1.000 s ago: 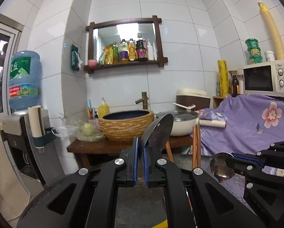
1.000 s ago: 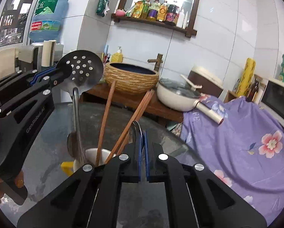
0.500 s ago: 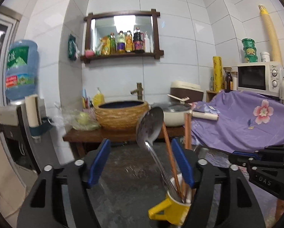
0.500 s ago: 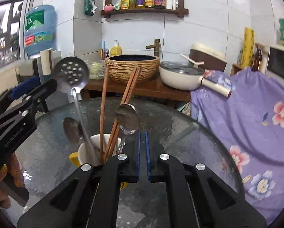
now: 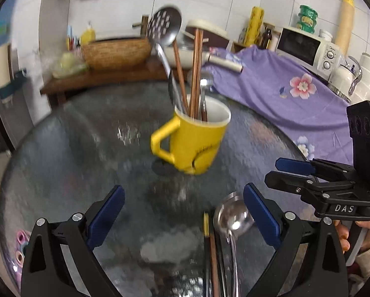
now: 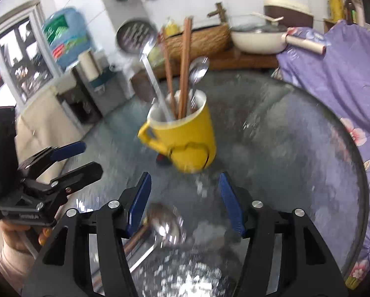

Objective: Organize utensils
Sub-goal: 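Lower the skimmer and small spoon into the yellow mug and open both tools, then grasp the metal ladle with the right tool while the left tool grasps a black chopstick, then carry the ladle and black chopstick up over the yellow mug with both tools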

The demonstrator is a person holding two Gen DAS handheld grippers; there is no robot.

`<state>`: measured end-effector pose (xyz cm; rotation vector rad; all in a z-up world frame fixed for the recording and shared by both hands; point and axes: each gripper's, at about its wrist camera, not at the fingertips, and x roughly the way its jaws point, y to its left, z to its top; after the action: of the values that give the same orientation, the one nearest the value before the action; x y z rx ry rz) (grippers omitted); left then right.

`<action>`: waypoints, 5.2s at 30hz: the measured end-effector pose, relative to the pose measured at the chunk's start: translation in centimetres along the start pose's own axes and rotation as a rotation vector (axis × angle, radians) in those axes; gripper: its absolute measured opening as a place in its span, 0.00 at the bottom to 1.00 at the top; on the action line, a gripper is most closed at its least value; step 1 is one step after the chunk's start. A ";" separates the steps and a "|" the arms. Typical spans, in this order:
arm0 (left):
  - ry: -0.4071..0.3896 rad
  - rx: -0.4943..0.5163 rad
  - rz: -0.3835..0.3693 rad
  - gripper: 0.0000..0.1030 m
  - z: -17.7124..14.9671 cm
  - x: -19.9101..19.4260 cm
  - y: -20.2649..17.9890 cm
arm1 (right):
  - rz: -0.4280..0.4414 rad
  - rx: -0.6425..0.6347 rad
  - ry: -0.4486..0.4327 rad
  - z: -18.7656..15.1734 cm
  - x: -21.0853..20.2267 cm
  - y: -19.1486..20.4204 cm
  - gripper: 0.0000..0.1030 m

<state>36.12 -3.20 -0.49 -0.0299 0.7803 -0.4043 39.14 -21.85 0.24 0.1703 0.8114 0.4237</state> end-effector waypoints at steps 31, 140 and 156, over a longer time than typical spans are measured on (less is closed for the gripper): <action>0.201 0.091 -0.029 0.56 -5.7 2.1 0.0 | 0.117 -0.022 0.227 -4.6 6.5 -0.6 0.10; -0.234 0.115 0.028 0.06 9.4 -5.1 -4.8 | -0.311 -0.203 -0.362 8.5 -7.7 4.2 0.04; -0.345 0.096 0.027 0.06 16.6 -8.6 -5.2 | -0.453 -0.231 -0.472 16.4 -7.9 4.6 0.04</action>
<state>40.27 -6.93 18.09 0.0011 0.4198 -0.3971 44.95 -20.84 18.11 -0.1281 0.3138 0.0381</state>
